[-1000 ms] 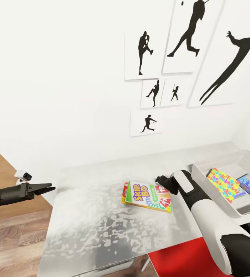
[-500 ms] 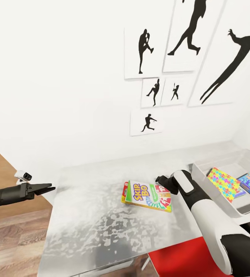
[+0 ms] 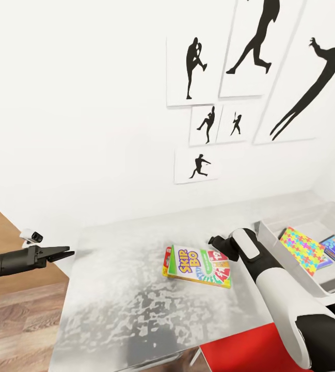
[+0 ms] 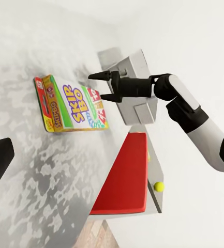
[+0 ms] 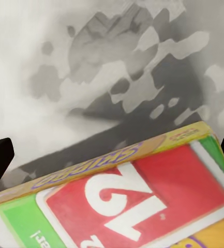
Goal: Put all the toys in the child's room - the three board games (two on the bed and one on the table), the two jigsaw puzzles on the table, and the tennis ball on the table - inside the toy box on the table in the child's room.
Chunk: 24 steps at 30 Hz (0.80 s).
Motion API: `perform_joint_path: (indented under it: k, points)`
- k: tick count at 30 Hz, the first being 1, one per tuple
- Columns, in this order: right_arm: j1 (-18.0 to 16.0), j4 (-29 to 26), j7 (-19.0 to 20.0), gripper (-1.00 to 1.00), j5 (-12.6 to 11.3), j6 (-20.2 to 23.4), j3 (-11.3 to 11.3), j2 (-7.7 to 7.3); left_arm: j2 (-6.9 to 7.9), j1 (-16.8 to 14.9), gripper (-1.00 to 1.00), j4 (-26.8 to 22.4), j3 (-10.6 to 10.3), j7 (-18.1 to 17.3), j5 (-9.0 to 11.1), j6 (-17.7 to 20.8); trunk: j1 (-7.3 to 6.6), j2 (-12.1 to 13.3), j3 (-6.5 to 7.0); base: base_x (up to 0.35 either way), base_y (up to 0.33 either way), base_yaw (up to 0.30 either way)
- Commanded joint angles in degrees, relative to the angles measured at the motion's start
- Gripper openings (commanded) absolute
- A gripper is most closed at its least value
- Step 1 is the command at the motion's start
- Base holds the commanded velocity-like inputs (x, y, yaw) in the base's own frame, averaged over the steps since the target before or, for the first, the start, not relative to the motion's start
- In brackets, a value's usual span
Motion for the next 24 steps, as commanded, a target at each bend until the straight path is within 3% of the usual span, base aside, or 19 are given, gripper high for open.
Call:
perform_joint_path:
  k: [1,24]
  points:
    - [-0.04,-0.08,-0.55,1.0,-0.59,0.03,0.4,-0.11,0.02,-0.04,1.0,-0.01,-0.05,-0.22,-0.02,0.59,0.03,-0.11,-0.11,0.004,0.0,0.0]
    - [-0.04,-0.07,-0.46,1.0,-0.45,0.03,0.44,-0.14,0.05,-0.05,1.0,-0.04,0.01,-0.22,-0.02,0.62,0.03,-0.11,-1.11,-0.019,0.0,0.0]
